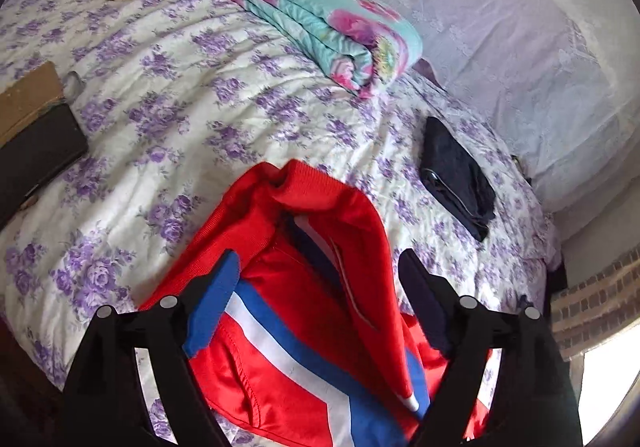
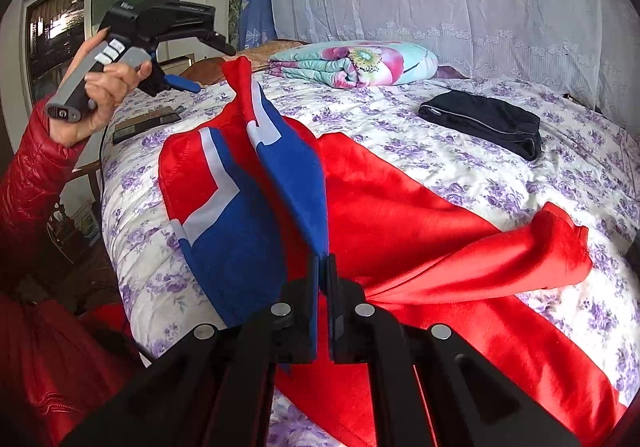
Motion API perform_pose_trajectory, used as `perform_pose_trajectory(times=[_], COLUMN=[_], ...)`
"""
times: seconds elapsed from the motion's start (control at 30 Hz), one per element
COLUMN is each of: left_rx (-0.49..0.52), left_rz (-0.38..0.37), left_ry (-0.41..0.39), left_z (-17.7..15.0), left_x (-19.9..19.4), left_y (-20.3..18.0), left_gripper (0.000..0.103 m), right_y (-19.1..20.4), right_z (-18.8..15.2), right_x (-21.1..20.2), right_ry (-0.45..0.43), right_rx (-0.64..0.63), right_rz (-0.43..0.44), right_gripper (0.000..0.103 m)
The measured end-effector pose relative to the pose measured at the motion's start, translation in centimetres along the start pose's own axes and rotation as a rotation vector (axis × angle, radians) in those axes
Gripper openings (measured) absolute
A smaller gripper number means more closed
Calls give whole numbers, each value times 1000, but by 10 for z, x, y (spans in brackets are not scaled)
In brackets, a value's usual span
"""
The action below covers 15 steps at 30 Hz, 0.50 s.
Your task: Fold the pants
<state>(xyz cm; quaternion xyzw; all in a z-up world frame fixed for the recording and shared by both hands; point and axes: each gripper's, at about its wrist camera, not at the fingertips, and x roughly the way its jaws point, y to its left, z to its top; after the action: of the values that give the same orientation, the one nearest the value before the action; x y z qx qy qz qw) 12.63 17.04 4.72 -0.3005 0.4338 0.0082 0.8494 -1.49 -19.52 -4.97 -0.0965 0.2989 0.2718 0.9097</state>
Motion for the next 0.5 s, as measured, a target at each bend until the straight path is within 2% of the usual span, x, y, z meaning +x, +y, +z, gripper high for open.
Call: perform_pose_trajectory(times=[0.13,0.17,0.2,0.27,0.33,0.5], left_rx=[-3,-10,-18,-31,-42,-7], left_rz=[53,66,73,71,56,35], left_ry=[-17,-8,3,37,62,63], left_z=[2,1,-1,-5,-8,-11], left_x=[6,11,15,23,26,13], left_y=[-8,-6,-3,7,18,32], left_gripper=[78,74,66,27,18,14], right_y=[1,-1,-3,-6,-10,-21], right_z=[-10,-11,-13,-15,-18,-17], right_x=[-5,-7,-9,-12,-14,-19], right_ry=[3,1,-2,-3,-1,-14], right_rx=[-1,7,16,33,44,70], right_rz=[-4,-2,-2,-5,-15,-3], right_gripper=[4,4,4,3,3,4])
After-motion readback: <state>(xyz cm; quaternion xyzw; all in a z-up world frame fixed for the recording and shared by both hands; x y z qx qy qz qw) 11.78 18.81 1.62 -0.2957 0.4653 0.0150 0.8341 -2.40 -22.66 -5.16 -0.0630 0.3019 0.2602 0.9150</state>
